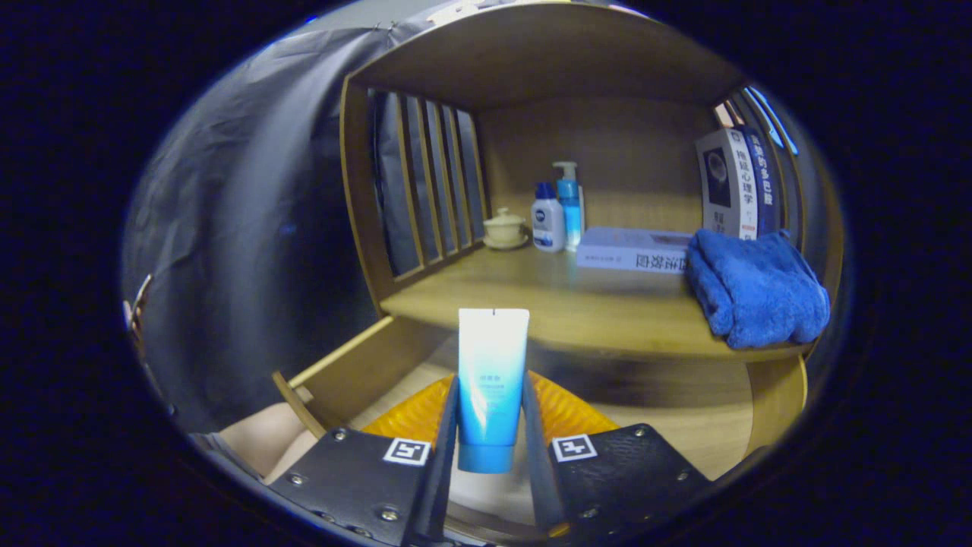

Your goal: Pull open the drawer, take out the items inside it, and place them on the countertop above the cabinet.

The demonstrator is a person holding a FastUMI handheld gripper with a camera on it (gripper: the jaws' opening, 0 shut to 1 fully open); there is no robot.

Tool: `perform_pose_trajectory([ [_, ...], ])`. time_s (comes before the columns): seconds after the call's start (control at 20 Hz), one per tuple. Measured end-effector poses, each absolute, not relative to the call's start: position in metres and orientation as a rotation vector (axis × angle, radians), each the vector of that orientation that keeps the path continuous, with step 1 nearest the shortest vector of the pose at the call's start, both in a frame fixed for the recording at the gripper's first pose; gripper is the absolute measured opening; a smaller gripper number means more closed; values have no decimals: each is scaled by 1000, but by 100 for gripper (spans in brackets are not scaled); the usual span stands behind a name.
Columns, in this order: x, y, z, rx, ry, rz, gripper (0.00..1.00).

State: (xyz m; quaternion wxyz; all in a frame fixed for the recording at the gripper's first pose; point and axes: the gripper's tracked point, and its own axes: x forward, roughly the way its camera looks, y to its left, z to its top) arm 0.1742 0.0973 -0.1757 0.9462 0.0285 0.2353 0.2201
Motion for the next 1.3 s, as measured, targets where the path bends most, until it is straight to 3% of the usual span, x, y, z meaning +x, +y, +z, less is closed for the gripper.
perform_pose_trajectory([
  [0.2,214,80,-140,65,391,325,44],
  [0.55,277,62,-170,93,466,137,44],
  [0.85,302,62,-204,75,515,70,44],
  [1.3,322,60,-209,27,422,32,44],
])
